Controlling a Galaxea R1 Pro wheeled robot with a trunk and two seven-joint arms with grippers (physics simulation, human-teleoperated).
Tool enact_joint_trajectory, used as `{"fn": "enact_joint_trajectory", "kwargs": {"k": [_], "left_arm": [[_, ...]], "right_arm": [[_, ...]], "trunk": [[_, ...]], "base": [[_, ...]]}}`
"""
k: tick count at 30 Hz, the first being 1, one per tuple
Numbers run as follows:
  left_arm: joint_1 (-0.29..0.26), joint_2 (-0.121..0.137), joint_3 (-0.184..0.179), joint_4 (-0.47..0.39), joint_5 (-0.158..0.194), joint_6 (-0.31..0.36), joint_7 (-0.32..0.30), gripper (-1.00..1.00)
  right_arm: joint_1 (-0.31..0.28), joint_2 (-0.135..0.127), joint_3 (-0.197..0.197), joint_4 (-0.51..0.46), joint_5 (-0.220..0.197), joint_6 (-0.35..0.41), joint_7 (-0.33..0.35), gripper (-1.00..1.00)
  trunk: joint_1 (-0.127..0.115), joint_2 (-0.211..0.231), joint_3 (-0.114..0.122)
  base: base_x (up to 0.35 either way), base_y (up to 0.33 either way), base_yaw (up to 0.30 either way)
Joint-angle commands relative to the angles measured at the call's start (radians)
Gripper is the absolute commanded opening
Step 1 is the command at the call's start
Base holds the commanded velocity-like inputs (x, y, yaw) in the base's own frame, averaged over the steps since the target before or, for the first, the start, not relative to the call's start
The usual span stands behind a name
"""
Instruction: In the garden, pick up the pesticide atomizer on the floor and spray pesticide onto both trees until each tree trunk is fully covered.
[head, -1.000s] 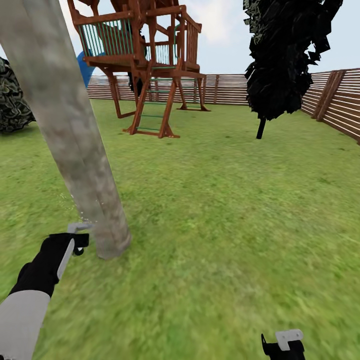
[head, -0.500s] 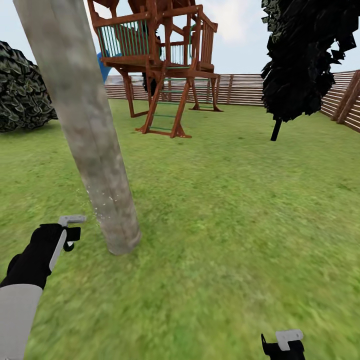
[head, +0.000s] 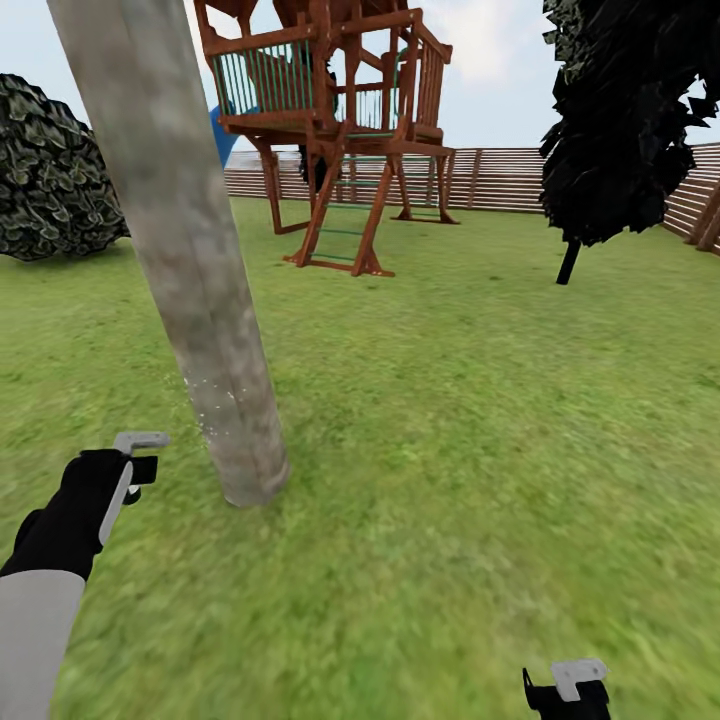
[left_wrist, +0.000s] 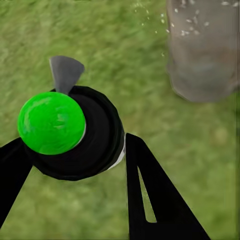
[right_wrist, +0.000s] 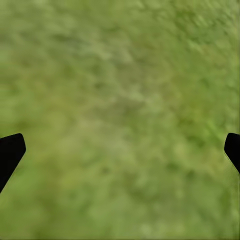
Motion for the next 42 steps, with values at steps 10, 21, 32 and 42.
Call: {"fn": "enact_joint_trajectory", "kwargs": {"k": [10,21,32,42], "left_arm": [[-0.001,-0.006,-0.006,-0.001,-0.012,0.002,0.010,-1.00],[0.000,-0.006,-0.006,0.000,-0.020,0.004,0.011,-1.00],[0.047,-0.045,-0.003,0.077,-0.017,-0.004,0.014,-1.00],[0.100,-0.018,0.024,0.089,-0.024,-0.006,0.012,-1.00]], "right_arm": [[-0.001,0.000,-0.005,0.002,0.011,-0.003,-0.005,1.00],[-0.001,0.001,-0.005,0.002,0.011,-0.003,-0.005,1.00],[-0.001,0.001,-0.005,0.002,0.011,-0.004,-0.005,1.00],[-0.001,0.001,-0.005,0.002,0.011,-0.003,-0.005,1.00]], "trunk": [[0.000,0.000,-0.001],[0.000,0.000,-0.001],[0.000,0.000,-0.001],[0.000,0.000,-0.001]], "base": [[0.086,-0.251,0.003],[0.107,-0.264,0.029],[0.129,-0.264,0.118],[0.109,-0.264,0.000]]}}
